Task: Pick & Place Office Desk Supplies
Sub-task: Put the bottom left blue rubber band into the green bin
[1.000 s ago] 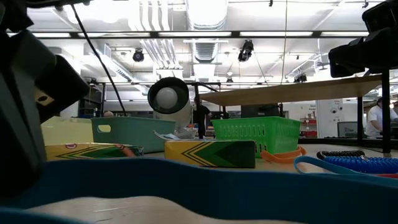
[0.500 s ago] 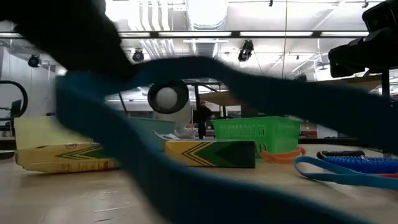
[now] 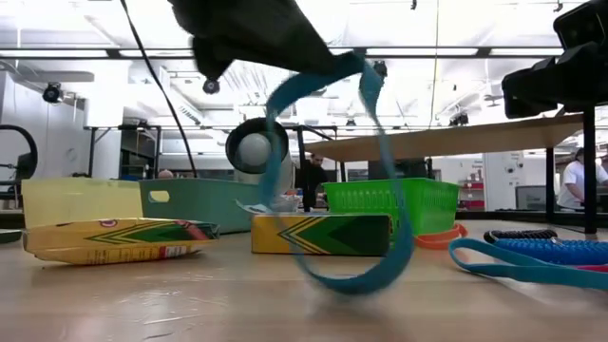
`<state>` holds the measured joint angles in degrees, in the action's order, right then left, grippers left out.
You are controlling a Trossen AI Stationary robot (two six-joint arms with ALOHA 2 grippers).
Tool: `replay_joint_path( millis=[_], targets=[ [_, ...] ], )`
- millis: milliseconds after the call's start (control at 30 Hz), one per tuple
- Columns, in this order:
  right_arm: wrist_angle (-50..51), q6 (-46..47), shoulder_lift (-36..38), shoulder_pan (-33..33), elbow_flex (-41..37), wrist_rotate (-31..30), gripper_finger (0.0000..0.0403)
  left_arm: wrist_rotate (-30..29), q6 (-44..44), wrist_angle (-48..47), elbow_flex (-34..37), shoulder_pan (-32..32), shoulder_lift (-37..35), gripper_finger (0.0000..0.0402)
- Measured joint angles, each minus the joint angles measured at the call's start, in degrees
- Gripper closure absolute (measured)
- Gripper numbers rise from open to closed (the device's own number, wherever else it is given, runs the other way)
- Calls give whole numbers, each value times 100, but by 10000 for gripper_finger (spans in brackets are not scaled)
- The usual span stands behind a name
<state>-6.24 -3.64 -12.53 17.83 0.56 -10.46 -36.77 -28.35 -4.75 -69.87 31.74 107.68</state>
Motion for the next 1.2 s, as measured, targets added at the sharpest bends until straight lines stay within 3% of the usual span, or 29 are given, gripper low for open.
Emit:
replay_joint_path(
  millis=[267, 533, 667, 1000, 1200],
  targets=[
    [1, 0, -1, 2, -1, -1, 394, -134, 927, 800, 0, -567, 0, 399],
    [0, 0, 0, 0, -2, -2, 394, -141, 2449, 1914, 0, -927, 0, 399],
    [1, 0, 0, 1, -2, -1, 394, -504, 2911, 2286, 0, -1147, 0, 399],
    [2, 0, 0, 0, -2, -2, 394, -565, 2968, 2337, 0, -1963, -21, 399],
    [0, 0, 1, 0, -2, -1, 394, -27, 2478, 2066, 3, -2250, -20, 399]
  ],
)
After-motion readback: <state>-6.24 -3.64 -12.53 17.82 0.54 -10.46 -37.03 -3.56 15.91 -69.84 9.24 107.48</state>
